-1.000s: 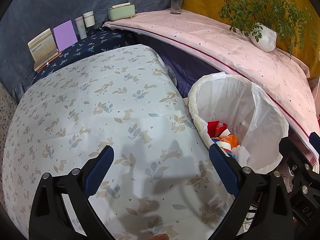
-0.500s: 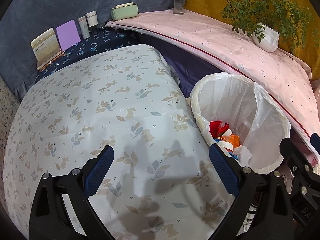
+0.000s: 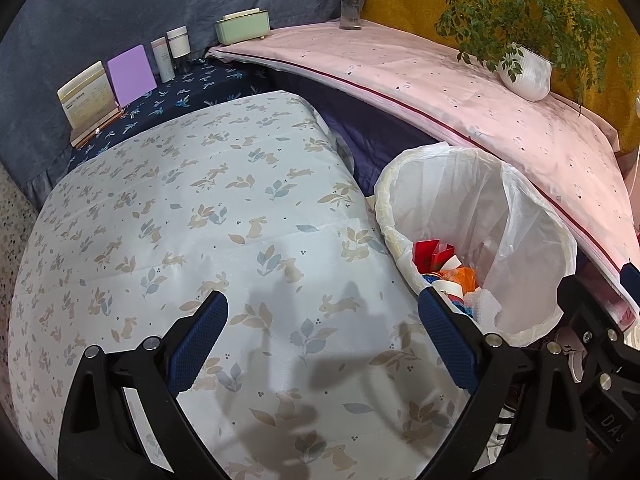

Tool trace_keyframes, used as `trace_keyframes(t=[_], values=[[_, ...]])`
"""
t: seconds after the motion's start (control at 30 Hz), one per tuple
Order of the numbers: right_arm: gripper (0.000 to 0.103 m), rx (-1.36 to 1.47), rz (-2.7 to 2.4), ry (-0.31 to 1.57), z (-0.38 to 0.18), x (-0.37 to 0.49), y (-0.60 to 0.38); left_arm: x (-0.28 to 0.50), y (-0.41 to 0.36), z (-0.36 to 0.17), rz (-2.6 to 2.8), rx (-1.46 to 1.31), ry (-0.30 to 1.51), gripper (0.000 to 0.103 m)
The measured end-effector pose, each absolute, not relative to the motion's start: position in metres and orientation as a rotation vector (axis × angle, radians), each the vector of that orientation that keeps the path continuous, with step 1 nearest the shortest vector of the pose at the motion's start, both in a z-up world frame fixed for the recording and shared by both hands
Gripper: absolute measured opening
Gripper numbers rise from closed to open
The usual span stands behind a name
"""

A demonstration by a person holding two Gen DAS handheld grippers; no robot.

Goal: Collect trash

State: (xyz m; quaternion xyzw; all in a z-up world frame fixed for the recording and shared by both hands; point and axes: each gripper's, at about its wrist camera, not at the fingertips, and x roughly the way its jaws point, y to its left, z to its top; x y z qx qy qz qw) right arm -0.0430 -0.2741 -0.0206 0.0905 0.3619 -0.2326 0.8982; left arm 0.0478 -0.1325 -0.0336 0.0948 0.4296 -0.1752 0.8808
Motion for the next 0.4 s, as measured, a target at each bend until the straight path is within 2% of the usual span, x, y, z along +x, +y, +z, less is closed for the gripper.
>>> trace_keyframes(t=[0.4], values=[[0.096,0.167,-0.518,0.74,-0.018,-0.055,-0.277,0.038,-0.14,-0.027,-0.427,0.193,0.861,0.092]])
